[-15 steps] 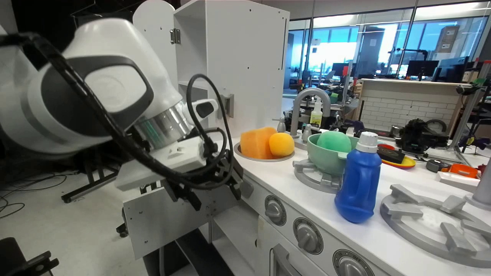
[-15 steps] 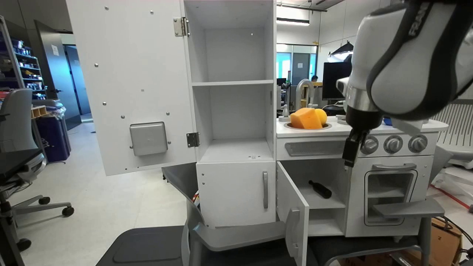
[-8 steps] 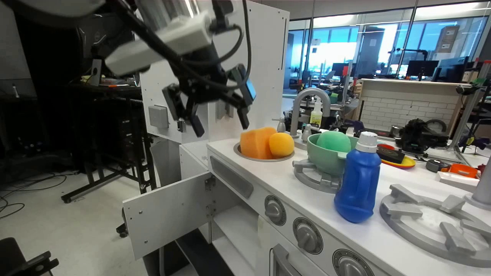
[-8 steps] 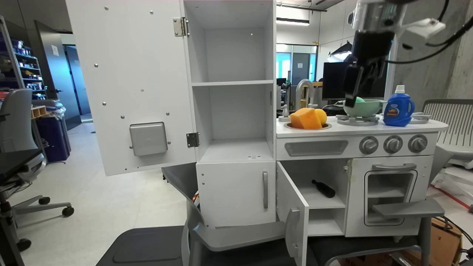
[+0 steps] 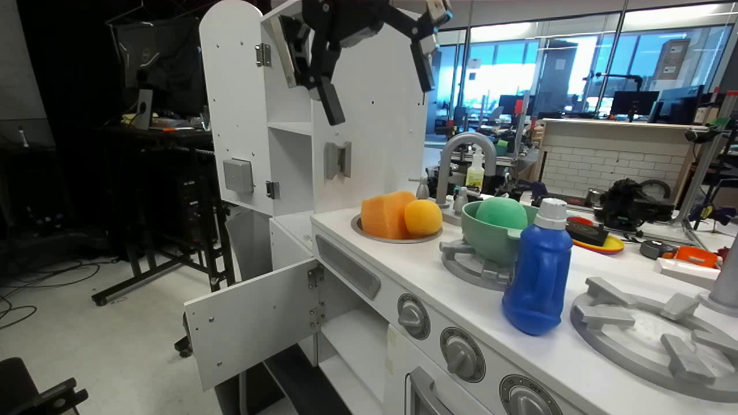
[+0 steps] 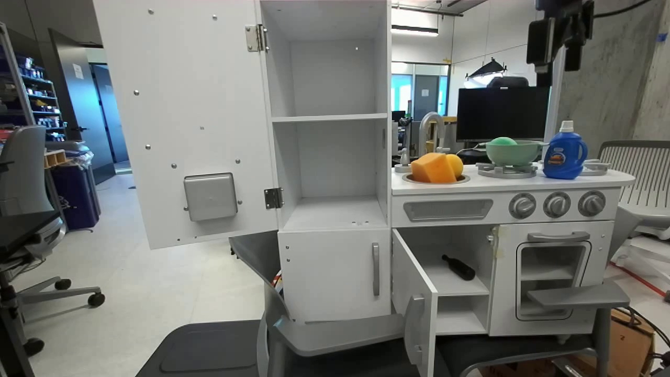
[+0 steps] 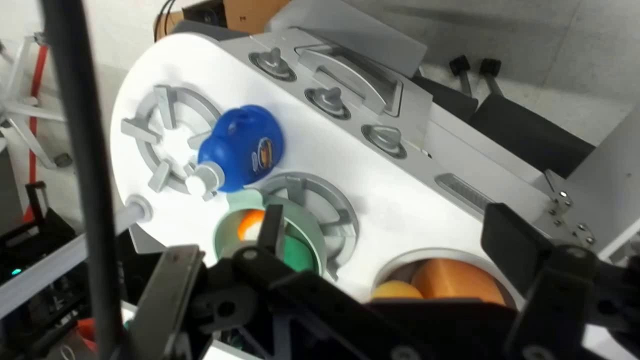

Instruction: Open the cabinet under sink, put the black bottle and blue bottle inside the cabinet underneath the sink

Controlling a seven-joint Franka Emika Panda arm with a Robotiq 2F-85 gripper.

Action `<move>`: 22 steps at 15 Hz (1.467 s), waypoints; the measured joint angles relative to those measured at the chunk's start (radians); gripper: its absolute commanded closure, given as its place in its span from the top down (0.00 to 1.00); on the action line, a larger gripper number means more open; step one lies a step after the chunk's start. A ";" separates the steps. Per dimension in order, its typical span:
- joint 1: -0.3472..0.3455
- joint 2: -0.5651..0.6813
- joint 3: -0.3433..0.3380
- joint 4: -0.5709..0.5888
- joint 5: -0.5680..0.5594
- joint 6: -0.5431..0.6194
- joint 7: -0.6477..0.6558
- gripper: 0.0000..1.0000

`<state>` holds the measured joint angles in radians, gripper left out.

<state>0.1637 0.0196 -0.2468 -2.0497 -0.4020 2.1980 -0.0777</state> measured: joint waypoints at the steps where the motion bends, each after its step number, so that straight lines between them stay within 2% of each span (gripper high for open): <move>1: -0.034 0.018 0.019 0.004 -0.002 -0.007 0.002 1.00; 8: -0.197 0.187 0.046 0.078 0.010 0.054 -0.016 1.00; 12: -0.262 0.211 0.047 0.107 0.041 0.071 -0.079 1.00; 15: -0.296 0.231 0.046 0.122 0.067 0.092 -0.103 1.00; 22: -0.346 0.312 0.050 0.137 0.181 0.233 -0.145 1.00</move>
<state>-0.1828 0.3317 -0.1967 -1.9123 -0.2213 2.4312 -0.2223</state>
